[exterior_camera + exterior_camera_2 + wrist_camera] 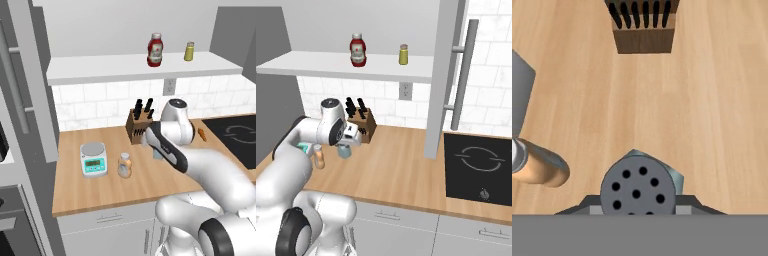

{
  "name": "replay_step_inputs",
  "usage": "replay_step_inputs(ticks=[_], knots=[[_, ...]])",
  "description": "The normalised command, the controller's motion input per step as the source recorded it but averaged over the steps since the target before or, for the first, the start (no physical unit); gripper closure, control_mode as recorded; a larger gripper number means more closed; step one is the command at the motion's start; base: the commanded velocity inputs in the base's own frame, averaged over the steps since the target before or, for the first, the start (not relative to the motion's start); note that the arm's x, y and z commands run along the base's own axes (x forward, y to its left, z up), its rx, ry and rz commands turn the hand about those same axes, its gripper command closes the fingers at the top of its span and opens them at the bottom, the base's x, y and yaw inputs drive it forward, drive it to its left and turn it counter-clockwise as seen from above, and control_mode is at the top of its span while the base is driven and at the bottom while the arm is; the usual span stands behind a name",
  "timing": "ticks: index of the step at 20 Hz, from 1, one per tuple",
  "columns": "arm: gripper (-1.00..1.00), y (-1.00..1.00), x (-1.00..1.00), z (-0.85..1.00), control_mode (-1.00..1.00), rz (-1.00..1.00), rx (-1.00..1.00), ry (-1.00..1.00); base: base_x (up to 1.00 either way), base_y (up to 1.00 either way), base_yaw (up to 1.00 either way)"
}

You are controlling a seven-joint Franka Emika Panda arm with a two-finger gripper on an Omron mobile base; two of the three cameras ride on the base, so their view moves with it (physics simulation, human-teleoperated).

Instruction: Put the shaker and condiment bottle from the counter next to their counterparts in the cabinet.

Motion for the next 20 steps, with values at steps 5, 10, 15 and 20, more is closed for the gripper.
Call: replay_step_inputs(ticks=[5,10,15,20], knots=[[1.00,-0.03,0.00,0.54,-1.00,-0.01,0.00,0.00,0.00,0.00,0.00],[1.00,-0.10,0.00,0.52,-1.00,-0.01,0.00,0.00,0.00,0.00,0.00],[1.00,-0.09,0.00,0.54,-1.00,0.00,0.00,0.00,0.00,0.00,0.00],[1.00,-0.13,0.00,0.52,-1.00,0.00,0.00,0.00,0.00,0.00,0.00]])
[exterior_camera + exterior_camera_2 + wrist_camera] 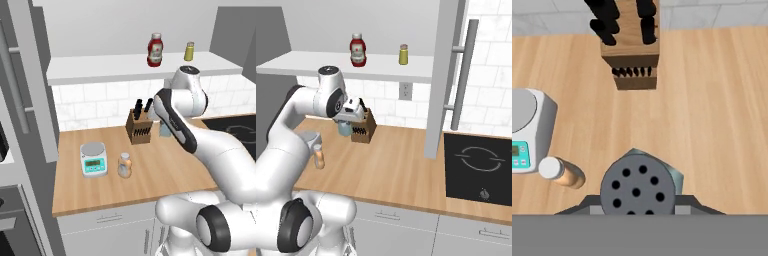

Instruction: Put the shaker and condiment bottle from the counter next to their counterparts in the cabinet.

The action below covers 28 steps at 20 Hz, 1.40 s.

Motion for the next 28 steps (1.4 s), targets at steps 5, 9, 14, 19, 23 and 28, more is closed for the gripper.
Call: replay_step_inputs(ticks=[5,9,14,19,23,28], knots=[[1.00,-0.14,0.00,0.50,-1.00,0.00,0.00,0.04,0.00,0.00,0.00],[1.00,-0.14,0.00,0.47,-1.00,-0.01,0.00,0.04,0.00,0.00,0.00],[1.00,-0.10,0.00,0.33,-1.00,-0.03,-0.01,-0.01,0.00,0.00,0.00],[1.00,0.00,-0.02,0.02,-1.00,-0.02,-0.07,-0.27,0.00,0.00,0.00],[1.00,0.00,-0.04,0.01,-1.00,0.00,-0.03,-0.34,0.00,0.00,0.00],[1.00,-0.05,0.00,0.30,-1.00,0.00,0.00,-0.14,0.00,0.00,0.00]])
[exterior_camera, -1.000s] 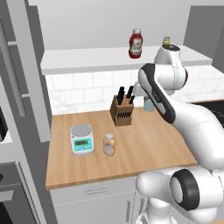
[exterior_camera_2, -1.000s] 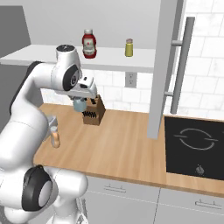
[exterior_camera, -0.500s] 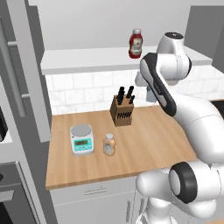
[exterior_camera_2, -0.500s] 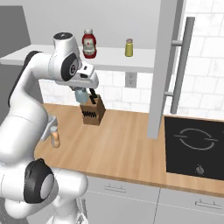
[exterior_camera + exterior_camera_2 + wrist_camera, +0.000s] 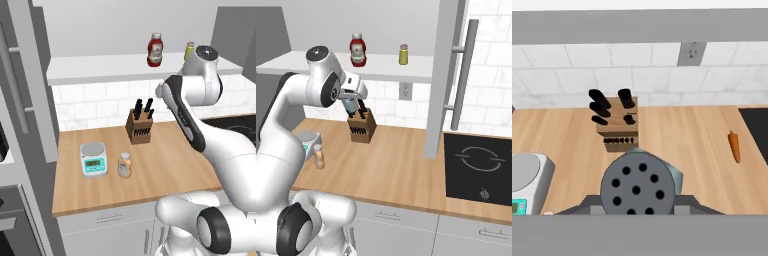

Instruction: Put the shaker and condiment bottle from the counter next to their counterparts in the cabinet.

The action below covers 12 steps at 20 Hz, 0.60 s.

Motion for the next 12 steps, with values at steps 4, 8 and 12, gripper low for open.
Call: replay_step_inputs(ticks=[4,8,12], knots=[[1.00,-0.10,0.00,0.54,-1.00,-0.01,0.00,0.00,0.00,0.00,0.00],[1.00,-0.08,0.00,0.60,-1.00,-0.04,0.00,0.02,0.00,0.00,0.00],[1.00,-0.14,0.00,0.60,-1.00,-0.05,0.00,0.07,0.00,0.00,0.00]])
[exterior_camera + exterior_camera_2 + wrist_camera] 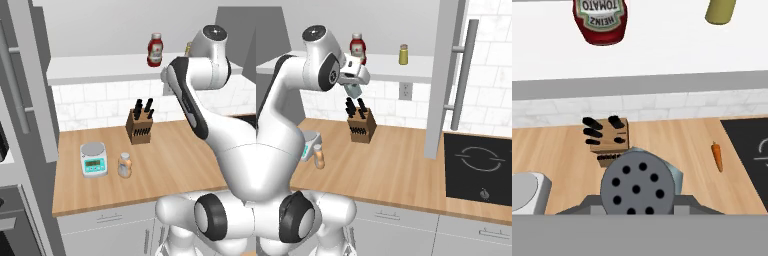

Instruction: Put the shaker and condiment bottle from the counter next to their counterparts in the cabinet.

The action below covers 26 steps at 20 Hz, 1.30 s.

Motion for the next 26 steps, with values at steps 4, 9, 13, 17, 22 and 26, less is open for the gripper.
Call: replay_step_inputs(ticks=[4,9,13,17,22,26], knots=[[1.00,-0.22,0.00,0.45,-1.00,-0.05,0.00,0.05,0.00,0.00,0.00],[1.00,-0.28,0.00,0.37,-1.00,-0.03,0.00,0.04,0.00,0.00,0.00],[1.00,-0.25,0.00,0.17,-1.00,-0.01,0.00,0.00,0.00,0.00,0.00],[1.00,-0.24,0.00,0.00,-1.00,-0.01,0.00,-0.04,0.00,0.00,0.00],[1.00,-0.14,0.00,0.00,-1.00,0.00,-0.05,-0.23,0.00,0.00,0.00],[1.00,-0.06,0.00,0.00,-1.00,0.00,-0.08,-0.32,0.00,0.00,0.00]])
